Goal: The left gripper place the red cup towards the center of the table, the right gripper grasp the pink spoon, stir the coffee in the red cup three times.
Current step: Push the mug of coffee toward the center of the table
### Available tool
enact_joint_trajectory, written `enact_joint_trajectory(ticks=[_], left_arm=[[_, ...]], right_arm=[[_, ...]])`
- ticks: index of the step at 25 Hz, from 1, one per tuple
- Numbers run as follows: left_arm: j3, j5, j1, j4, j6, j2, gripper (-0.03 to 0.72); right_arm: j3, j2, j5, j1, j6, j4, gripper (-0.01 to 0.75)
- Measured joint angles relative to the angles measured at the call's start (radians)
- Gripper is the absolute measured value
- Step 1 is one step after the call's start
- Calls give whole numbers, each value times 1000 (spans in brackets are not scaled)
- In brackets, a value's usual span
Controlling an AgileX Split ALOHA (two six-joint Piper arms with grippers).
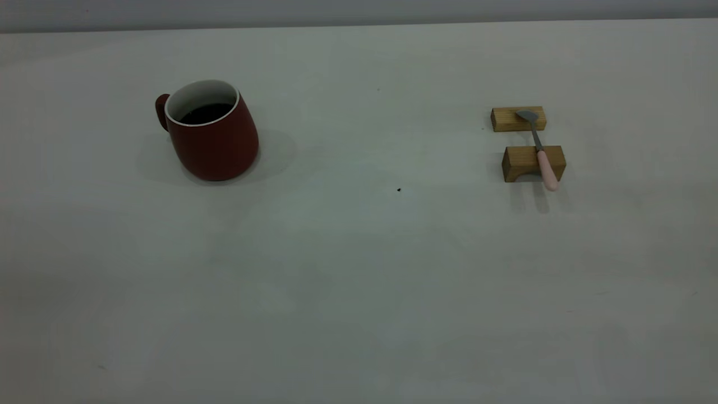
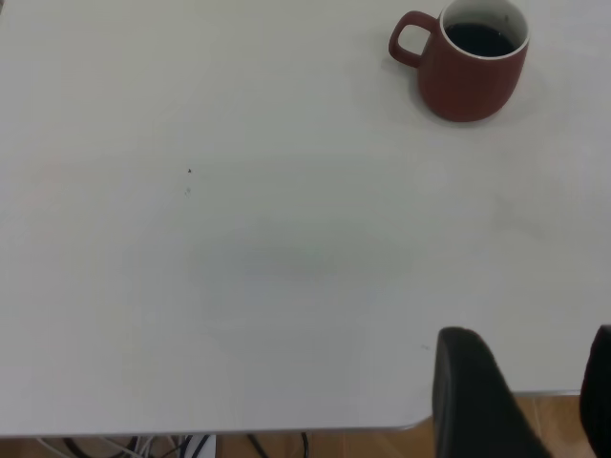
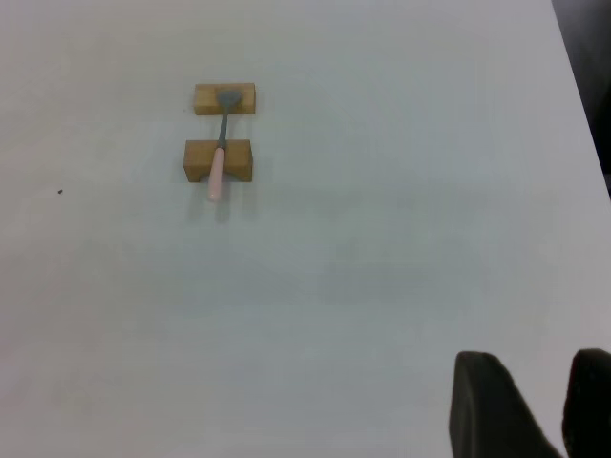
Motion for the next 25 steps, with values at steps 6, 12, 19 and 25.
enact_joint_trajectory(ticks=[6,12,19,25], left_arm=[[0,0,0,0,-5,0,355],[-6,-6,0,56,-68,155,355],[-86,-184,0,133,-78,611,355],[-187,-450,0,128,-74,1056,355]], right_arm=[[0,0,0,0,0,0,237],[0,0,0,0,0,0,237],[0,0,0,0,0,0,237],[0,0,0,0,0,0,237]])
